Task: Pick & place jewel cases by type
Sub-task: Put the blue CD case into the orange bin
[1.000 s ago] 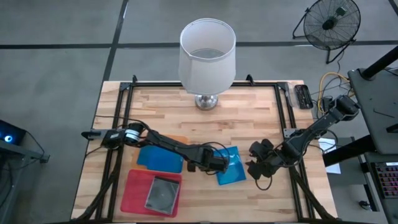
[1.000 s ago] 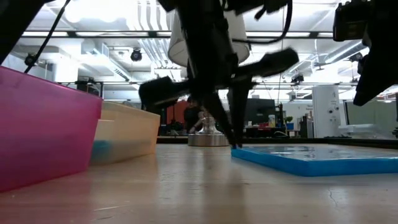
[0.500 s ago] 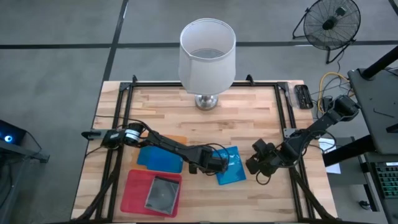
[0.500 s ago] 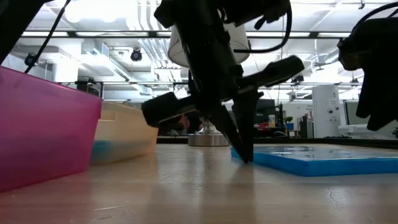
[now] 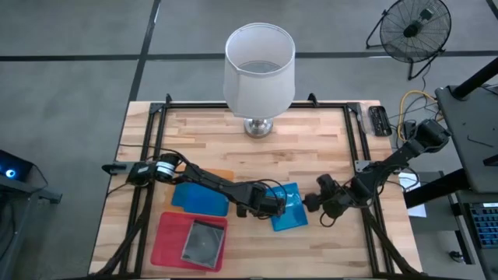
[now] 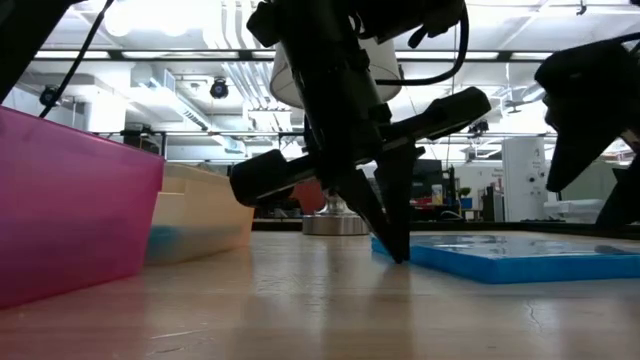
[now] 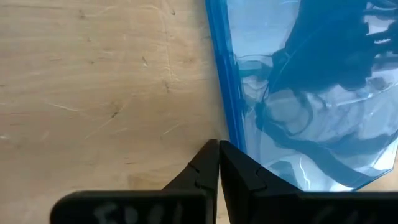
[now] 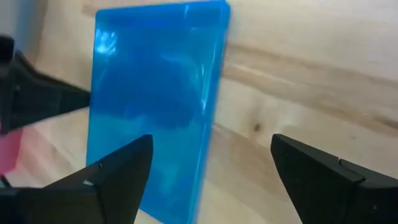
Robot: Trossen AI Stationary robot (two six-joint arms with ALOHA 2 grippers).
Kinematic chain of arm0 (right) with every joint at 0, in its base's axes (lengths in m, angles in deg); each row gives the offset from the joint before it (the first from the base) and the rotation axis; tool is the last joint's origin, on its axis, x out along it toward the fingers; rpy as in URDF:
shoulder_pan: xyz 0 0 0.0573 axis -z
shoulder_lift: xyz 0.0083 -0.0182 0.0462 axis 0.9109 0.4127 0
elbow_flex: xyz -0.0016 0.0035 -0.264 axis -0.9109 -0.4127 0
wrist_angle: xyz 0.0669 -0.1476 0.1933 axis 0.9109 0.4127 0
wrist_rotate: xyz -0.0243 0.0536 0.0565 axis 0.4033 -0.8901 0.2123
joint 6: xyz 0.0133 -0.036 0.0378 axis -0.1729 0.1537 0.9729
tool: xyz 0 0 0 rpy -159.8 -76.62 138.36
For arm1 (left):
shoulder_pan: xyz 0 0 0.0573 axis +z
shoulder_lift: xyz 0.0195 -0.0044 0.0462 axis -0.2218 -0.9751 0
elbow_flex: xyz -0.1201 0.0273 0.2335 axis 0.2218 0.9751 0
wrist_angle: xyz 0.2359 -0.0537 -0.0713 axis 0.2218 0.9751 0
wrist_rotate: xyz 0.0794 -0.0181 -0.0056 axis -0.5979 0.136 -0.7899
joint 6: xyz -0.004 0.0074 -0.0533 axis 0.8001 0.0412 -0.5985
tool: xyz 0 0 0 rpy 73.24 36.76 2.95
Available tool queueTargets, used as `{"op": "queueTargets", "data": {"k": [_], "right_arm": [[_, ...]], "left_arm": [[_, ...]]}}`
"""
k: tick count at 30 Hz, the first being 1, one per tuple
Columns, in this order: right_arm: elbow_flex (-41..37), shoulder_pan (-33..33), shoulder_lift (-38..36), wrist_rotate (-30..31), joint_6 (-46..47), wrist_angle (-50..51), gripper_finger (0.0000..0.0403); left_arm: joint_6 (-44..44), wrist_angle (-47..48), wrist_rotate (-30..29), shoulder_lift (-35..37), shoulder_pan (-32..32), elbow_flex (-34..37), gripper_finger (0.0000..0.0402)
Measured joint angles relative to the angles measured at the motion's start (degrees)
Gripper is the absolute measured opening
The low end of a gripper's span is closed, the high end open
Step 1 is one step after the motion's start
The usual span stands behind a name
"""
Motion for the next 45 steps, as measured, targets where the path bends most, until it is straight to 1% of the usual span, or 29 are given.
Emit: {"op": "queueTargets", "data": {"k": [2, 9, 16, 25, 28, 32, 35, 45], "right_arm": [[-0.13, 0.14, 0.00, 1.21, 0.73, -0.10, 0.0318], [-0.16, 1.88, 0.00, 2.47, 1.68, -0.65, 0.0306], [-0.16, 2.39, 0.00, 2.42, 5.09, -1.71, 0.0320], [-0.16, 2.49, 0.16, 2.32, 3.79, -3.89, 0.0326], [-0.02, 2.50, 2.33, 1.34, 4.62, -4.28, 0.0326], [1.84, 2.49, 8.74, -1.74, 4.59, -6.28, 0.0326], [3.21, 2.43, 11.69, -1.91, 5.01, -6.48, 0.0326], [3.40, 2.28, 12.52, -1.57, 5.56, -8.65, 0.0316]], "left_arm": [[0.01, -0.01, -0.01, 0.00, 0.00, 0.00, 0.0000], [0.08, -0.04, -0.04, 0.00, 0.00, 0.02, 0.0000], [0.51, -0.17, -0.07, 0.00, 0.00, 0.04, 0.0000], [0.84, -0.59, -0.11, 0.00, 0.09, 0.07, 0.0000], [1.13, -0.67, -0.13, -0.02, 0.11, 0.08, 0.0000], [1.24, -0.92, -0.35, -0.02, 0.11, 0.13, 0.0000], [1.93, -0.92, -0.35, -0.02, 0.11, 0.13, 0.0000], [2.65, -0.98, -0.36, -0.02, 0.07, 0.13, 0.0000]]}}
